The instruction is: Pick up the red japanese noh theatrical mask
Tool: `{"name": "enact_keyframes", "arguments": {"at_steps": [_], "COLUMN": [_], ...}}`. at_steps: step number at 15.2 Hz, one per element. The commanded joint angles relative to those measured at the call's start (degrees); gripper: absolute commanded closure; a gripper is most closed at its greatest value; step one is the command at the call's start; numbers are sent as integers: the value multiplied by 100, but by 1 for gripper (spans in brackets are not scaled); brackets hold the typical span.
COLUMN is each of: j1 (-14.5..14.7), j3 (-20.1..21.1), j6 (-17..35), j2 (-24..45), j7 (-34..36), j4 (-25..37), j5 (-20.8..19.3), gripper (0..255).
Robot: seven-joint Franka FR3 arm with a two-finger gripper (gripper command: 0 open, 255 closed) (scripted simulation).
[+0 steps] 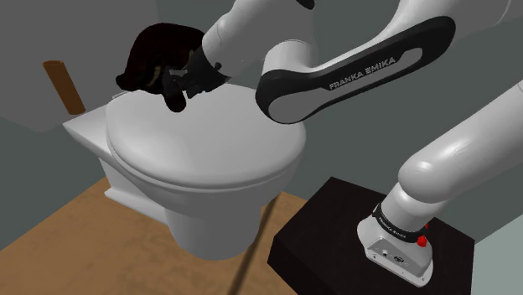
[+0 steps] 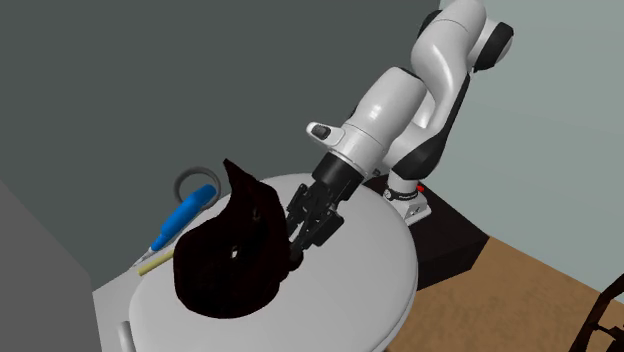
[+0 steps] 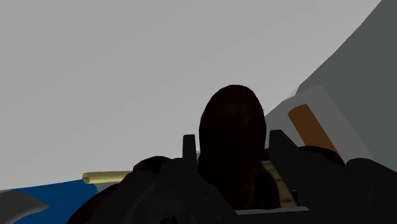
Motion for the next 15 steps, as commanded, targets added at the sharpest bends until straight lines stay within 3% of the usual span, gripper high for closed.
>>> {"name": "enact_keyframes", "arguments": {"at_steps": [1, 8, 15], "j1": [146, 546, 714], "j3": [-144, -546, -738], "j6": [-139, -660, -1046], "j2": [-30, -187, -274], "j7": [-142, -559, -778], "j4": [96, 438, 731], "j5": [133, 546, 748], "gripper": [255, 255, 255]}}
